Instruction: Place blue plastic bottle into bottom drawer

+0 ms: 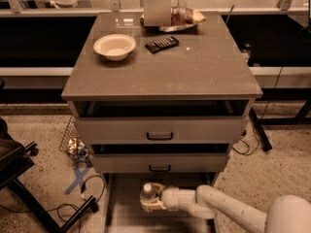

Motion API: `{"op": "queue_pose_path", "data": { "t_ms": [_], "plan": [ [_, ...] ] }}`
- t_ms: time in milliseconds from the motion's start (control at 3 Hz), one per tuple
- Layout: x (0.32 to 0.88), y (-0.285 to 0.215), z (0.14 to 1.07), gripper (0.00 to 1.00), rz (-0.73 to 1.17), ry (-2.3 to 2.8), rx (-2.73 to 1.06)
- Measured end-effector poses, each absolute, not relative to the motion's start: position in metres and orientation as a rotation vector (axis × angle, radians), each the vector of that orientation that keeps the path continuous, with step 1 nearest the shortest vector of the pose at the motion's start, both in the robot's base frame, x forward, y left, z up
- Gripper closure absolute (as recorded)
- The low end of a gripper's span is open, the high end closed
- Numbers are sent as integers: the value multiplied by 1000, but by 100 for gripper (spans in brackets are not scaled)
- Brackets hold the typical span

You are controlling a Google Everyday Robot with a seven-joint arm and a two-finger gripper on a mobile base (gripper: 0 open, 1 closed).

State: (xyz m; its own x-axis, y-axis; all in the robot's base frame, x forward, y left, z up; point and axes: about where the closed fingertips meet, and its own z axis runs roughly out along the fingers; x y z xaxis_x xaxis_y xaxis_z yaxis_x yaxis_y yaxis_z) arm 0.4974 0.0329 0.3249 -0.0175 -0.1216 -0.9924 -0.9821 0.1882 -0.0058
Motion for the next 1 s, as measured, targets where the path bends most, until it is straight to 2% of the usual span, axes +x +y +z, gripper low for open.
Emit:
{"op": "queue_pose_path", "data": {
  "t_ms": [1000],
  "plan": [
    [509, 57, 222, 100, 1110, 1469, -1176]
  ]
}}
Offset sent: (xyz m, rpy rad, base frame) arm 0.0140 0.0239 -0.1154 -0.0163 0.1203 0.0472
